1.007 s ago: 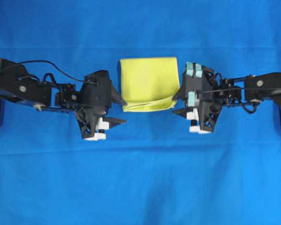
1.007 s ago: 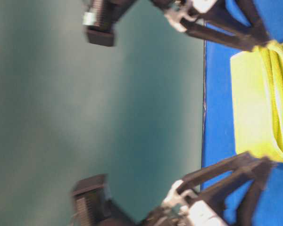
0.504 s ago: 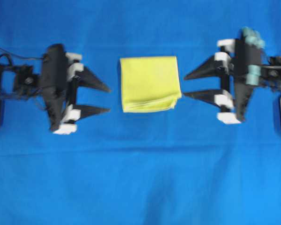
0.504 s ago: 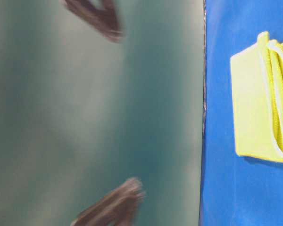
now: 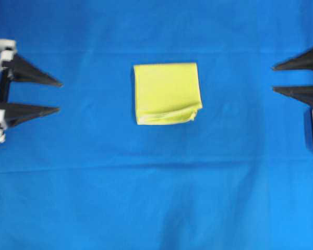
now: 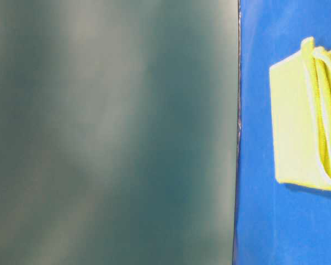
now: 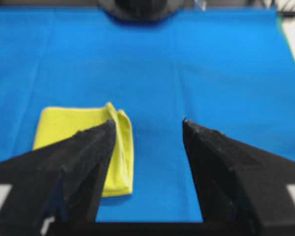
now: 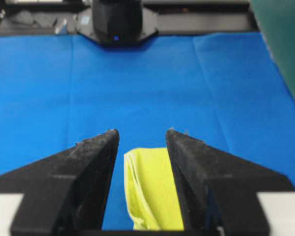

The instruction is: Fold a vertical towel.

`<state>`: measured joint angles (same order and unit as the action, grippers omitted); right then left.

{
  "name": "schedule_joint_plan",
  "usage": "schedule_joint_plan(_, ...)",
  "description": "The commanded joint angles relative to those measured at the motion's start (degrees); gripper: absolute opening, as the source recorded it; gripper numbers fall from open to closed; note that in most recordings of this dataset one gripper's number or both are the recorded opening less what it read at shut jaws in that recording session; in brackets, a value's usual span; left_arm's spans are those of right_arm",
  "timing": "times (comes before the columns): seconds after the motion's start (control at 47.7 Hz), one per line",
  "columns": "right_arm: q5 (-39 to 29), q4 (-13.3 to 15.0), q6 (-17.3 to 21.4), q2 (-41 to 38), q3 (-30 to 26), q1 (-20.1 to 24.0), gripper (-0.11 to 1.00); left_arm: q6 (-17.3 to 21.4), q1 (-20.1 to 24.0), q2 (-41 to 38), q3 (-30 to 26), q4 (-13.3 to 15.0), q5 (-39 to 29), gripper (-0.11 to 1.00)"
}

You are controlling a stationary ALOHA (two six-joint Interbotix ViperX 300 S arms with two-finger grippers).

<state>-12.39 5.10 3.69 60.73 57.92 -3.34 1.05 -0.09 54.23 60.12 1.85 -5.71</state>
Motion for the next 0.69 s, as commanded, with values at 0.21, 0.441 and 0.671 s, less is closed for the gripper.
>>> schedule_joint_plan(0.21,0.5,-1.4,0.8,12.1,9.9,-1.0,0.5,-0.5,0.2,16.0,11.2,-0.1,0.0,0.54)
schedule_joint_plan(0.441,3.9,-1.5,4.0,14.8,16.3,-2.1,0.5,-2.2,0.4,23.6,17.8,-0.1,-0.1,0.54)
schedule_joint_plan(0.671,4.8,-1.5,4.3,14.6,16.5,-2.2,0.5,-2.2,0.9,24.3,18.5,-0.1,-0.2,0.54)
